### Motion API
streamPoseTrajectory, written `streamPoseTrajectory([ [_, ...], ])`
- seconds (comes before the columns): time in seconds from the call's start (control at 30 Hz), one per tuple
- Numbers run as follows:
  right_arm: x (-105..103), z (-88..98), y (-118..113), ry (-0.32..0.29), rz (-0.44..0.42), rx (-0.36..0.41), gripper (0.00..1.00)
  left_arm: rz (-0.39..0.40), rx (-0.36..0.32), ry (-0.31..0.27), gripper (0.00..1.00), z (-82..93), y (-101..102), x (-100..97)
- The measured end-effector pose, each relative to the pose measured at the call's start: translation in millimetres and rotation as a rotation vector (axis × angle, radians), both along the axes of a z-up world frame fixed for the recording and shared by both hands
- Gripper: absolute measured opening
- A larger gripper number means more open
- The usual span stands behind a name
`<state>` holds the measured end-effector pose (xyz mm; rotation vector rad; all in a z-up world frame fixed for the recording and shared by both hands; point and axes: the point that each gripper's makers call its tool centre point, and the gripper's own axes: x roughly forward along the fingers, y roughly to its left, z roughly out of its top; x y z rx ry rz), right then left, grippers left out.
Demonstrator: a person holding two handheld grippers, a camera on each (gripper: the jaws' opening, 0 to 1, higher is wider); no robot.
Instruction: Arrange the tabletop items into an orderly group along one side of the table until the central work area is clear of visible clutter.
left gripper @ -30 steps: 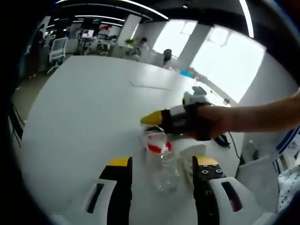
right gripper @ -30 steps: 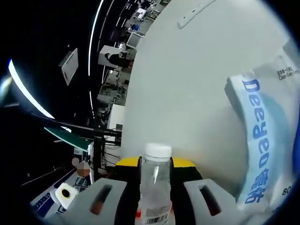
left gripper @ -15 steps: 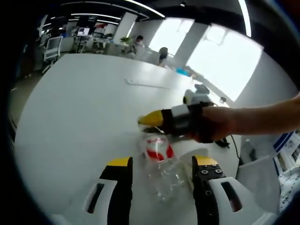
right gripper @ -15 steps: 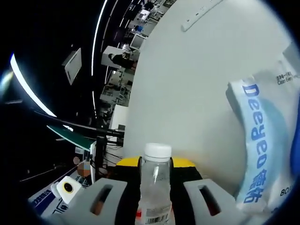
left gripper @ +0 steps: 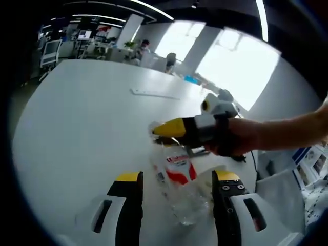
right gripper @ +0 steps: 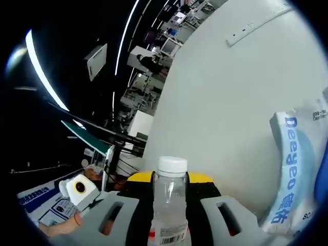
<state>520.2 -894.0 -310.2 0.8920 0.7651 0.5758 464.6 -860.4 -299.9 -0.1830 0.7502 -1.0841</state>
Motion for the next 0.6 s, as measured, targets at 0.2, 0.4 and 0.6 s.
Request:
streamPoseTrajectory([
  [0.2, -3, 9.8, 4, -0.053, 0.029, -0.025, 0.20, -0.066, -0.025, 0.017, 0.54, -3.4, -6, 1.5],
  [0.4, -3, 17.1, 4, -0.103, 0.055, -0.049, 0.20, -0.108, -0.052, 0.037, 0.57, -7.3, -8, 1.1],
  [0.6, -3, 25.4, 6, -0.165, 0.078, -0.078, 0.20, -0.150, -0.083, 0.064, 0.57, -6.5, -14, -6.0],
])
